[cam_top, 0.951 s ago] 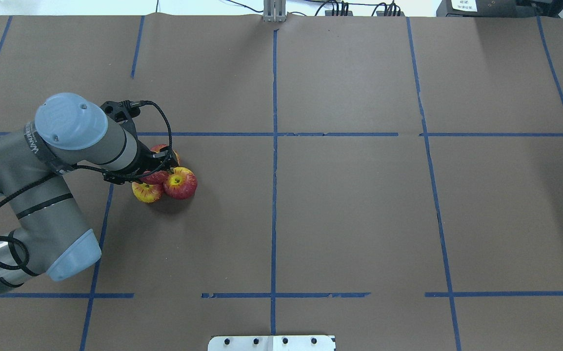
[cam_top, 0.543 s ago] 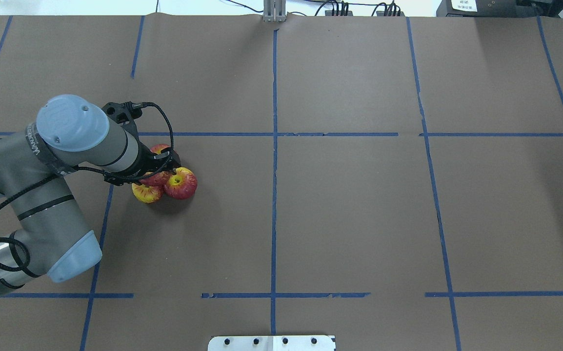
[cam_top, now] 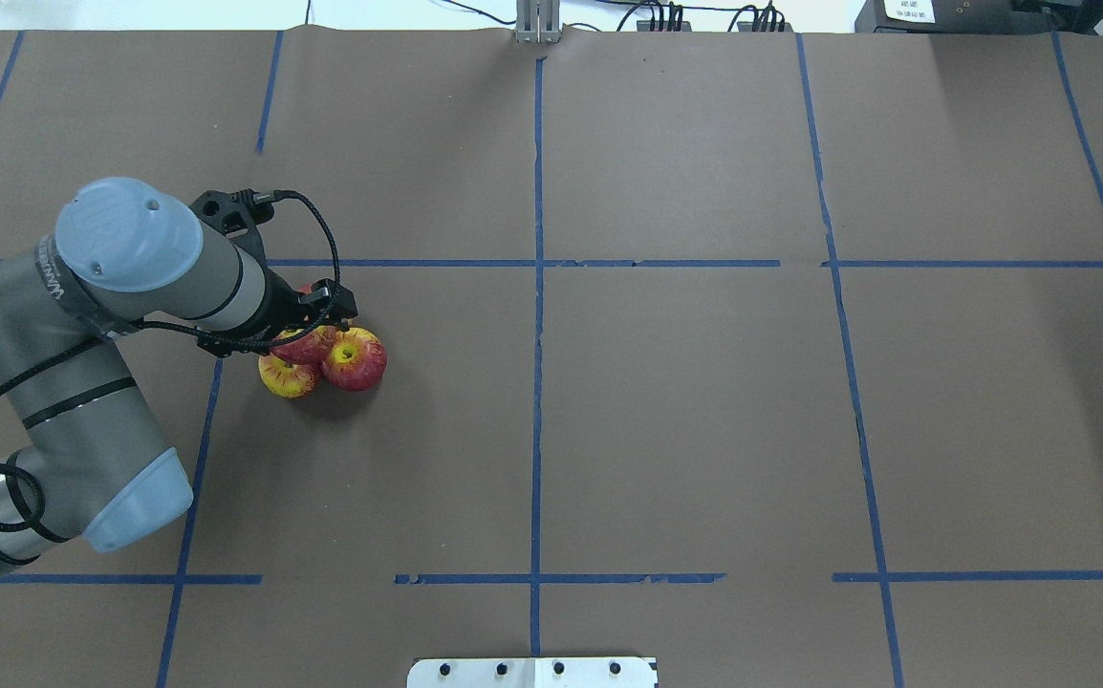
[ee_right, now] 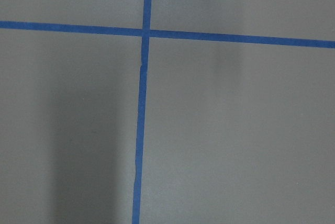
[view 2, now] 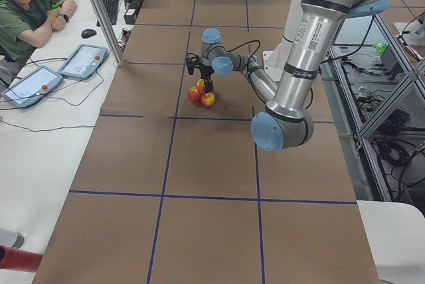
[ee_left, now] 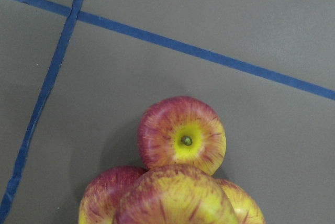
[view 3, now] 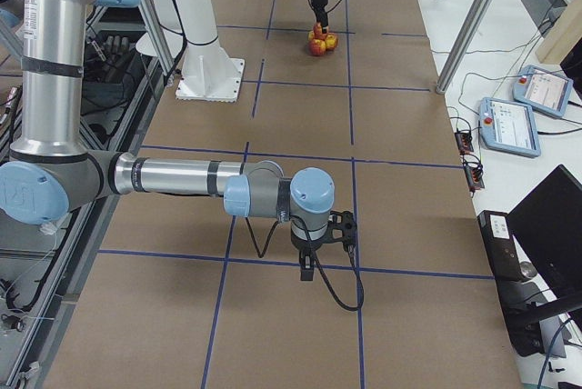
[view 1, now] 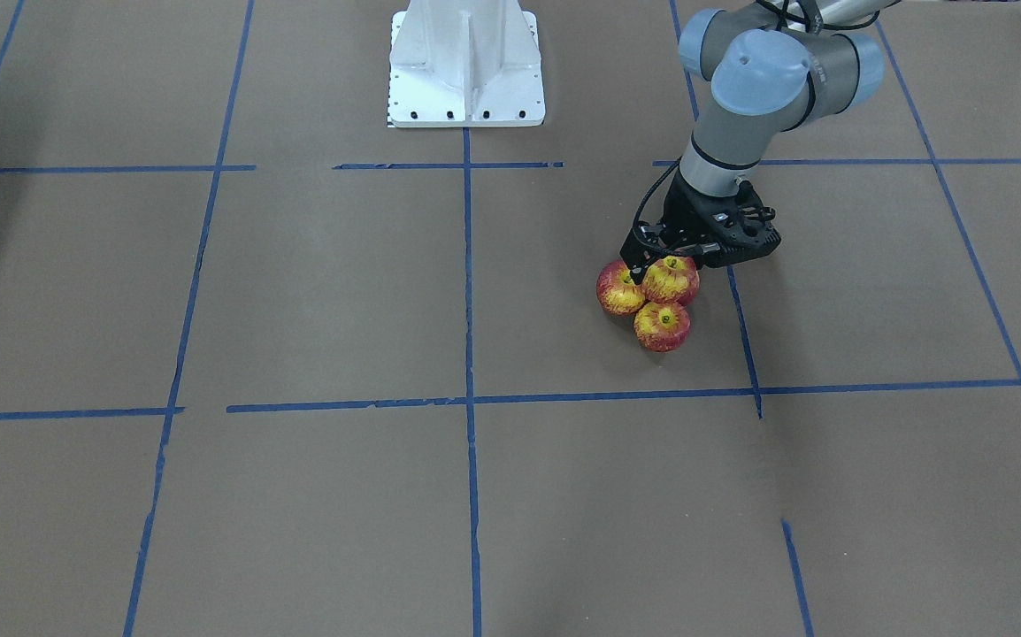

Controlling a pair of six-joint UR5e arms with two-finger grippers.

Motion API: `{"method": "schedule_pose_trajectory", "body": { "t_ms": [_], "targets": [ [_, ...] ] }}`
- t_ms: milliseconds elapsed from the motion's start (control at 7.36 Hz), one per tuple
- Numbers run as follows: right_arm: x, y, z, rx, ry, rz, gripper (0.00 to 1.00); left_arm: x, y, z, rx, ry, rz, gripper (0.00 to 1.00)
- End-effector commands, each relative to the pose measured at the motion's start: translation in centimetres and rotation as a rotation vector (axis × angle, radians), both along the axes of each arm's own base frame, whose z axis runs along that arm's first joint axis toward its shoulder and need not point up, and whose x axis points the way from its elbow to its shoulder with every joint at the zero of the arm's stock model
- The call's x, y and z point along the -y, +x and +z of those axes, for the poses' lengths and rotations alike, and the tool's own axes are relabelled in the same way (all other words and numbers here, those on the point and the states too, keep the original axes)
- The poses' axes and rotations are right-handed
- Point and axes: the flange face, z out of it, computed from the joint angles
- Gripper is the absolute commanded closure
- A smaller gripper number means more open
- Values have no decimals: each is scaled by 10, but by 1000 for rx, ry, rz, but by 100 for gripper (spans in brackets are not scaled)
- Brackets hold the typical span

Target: Stack apples

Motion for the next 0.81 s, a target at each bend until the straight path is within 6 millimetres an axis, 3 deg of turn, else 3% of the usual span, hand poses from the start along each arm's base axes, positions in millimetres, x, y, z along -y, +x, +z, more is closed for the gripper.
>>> {"method": "schedule_pose_trajectory", "body": {
  "t_ms": [0,136,407,543,679],
  "targets": [
    [0,0,0,0,0,0,0,23,-41,-5,7,57,-31,0],
    [0,0,0,0,0,0,0,36,-61,-3,21,92,-36,0],
    [0,0,0,0,0,0,0,47,-93,31,107,188,52,0],
    [0,0,0,0,0,0,0,51,-124,54,117,221,146,0],
    [0,0,0,2,0,0,0,54,-169,82,108,263,252,0]
  ]
}}
